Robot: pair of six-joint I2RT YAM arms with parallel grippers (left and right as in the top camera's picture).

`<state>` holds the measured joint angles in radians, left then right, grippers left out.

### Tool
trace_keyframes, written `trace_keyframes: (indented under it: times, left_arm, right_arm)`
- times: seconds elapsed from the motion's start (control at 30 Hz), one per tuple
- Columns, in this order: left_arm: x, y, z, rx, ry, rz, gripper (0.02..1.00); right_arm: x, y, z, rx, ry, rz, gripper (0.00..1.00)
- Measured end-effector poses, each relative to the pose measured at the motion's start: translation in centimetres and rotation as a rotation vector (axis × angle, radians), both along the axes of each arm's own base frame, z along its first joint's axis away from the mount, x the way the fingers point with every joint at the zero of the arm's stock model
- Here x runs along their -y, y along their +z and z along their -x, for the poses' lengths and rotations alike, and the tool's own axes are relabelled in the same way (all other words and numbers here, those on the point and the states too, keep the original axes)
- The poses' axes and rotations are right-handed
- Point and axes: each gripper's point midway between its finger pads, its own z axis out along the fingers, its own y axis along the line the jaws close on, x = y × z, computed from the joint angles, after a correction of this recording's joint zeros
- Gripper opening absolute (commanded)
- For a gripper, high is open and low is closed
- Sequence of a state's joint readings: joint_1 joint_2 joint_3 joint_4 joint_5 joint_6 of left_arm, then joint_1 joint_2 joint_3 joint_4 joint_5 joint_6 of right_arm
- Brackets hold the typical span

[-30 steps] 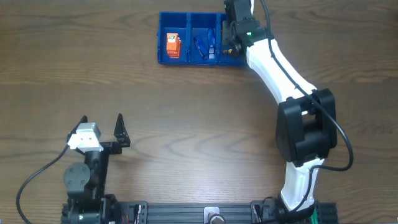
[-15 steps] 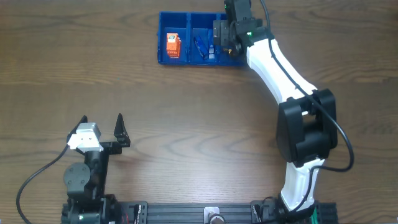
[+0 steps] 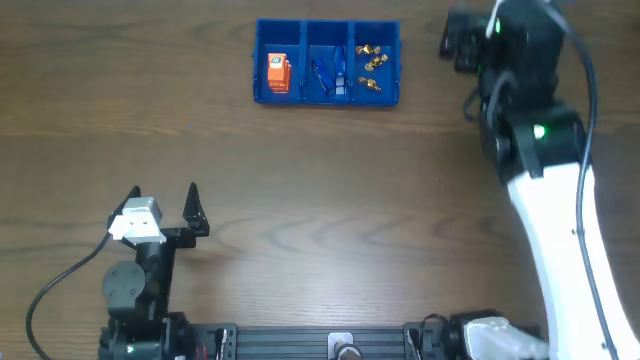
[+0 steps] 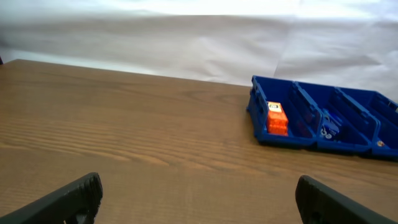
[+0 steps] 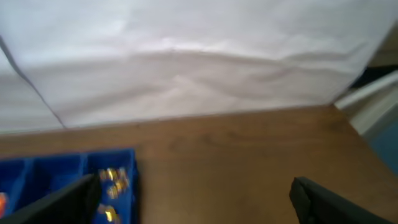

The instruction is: Sort Candies Into Trays

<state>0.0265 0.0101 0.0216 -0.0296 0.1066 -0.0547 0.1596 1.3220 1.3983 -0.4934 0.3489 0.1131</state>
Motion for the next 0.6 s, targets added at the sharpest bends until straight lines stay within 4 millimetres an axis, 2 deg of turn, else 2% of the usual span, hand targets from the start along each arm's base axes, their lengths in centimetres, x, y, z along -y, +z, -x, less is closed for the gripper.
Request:
trace_keyframes:
  times: [0.13, 0.23, 0.37, 0.6]
  left_arm:
    - [0.0, 0.0, 0.0, 0.000, 0.000, 0.000, 0.998]
    - [0.0, 0.0, 0.0, 0.000, 0.000, 0.000, 0.998]
    - [0.0, 0.0, 0.0, 0.000, 0.000, 0.000, 0.998]
    - [0.0, 0.0, 0.0, 0.000, 0.001, 0.000, 0.998]
  right_arm:
    - [1.0, -3.9, 4.0, -0.014, -0.005, 0.020, 0.998]
    - [2.3, -6.0, 7.4, 0.018, -0.018, 0.007, 1.000]
    - [3.3, -7.2, 11.2, 0.105, -0.028, -0.010, 1.000]
    - [3.8, -9.0, 16.3, 0.263, -0.021, -0.027, 1.000]
